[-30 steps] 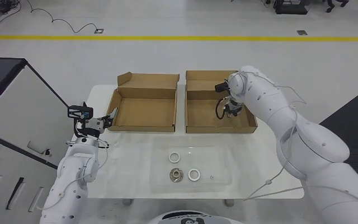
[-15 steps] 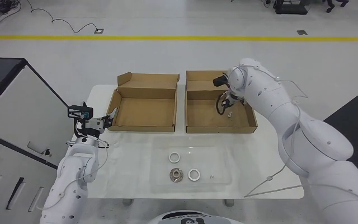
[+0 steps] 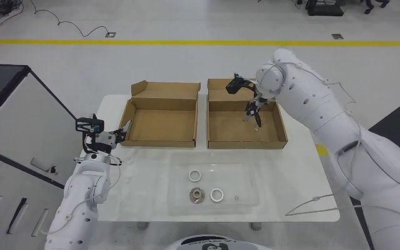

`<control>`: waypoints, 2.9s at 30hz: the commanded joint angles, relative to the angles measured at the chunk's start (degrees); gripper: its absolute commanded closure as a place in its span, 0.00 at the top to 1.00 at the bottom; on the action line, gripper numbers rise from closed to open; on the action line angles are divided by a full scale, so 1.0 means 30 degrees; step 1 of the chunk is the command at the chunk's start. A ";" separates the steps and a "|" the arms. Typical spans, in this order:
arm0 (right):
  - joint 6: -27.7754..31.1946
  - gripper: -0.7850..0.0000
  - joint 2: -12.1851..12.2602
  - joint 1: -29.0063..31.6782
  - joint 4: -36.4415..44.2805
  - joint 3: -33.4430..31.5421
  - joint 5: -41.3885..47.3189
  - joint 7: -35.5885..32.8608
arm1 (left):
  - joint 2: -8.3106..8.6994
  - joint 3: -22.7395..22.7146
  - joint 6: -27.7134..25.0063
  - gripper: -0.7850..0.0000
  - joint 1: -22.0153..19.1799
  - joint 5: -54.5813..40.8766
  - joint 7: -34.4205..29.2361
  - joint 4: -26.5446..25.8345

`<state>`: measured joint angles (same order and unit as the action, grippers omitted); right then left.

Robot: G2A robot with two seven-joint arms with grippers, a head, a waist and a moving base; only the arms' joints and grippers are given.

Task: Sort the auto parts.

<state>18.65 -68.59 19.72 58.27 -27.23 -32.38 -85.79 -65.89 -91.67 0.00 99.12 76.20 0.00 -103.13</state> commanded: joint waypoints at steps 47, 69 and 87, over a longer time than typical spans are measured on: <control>0.1578 1.00 0.4214 -0.1507 0.7062 0.3394 0.2030 0.1621 | 0.0000 0.0000 0.0000 1.00 0.0000 0.0000 0.0000 0.0000; 0.8194 1.00 0.9447 -0.2860 1.2356 0.5831 0.1241 0.8235 | 0.0000 0.0000 0.0000 1.00 0.0000 0.0000 0.0000 0.0000; 1.2200 1.00 0.9404 -0.2776 1.3399 0.5831 -0.1016 1.2239 | 0.0000 0.0000 0.0000 1.00 0.0000 0.0000 0.0000 0.0000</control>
<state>54.72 -40.30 11.39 98.60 -9.74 -35.11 -49.60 -65.89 -91.67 0.00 99.12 76.20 0.00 -103.13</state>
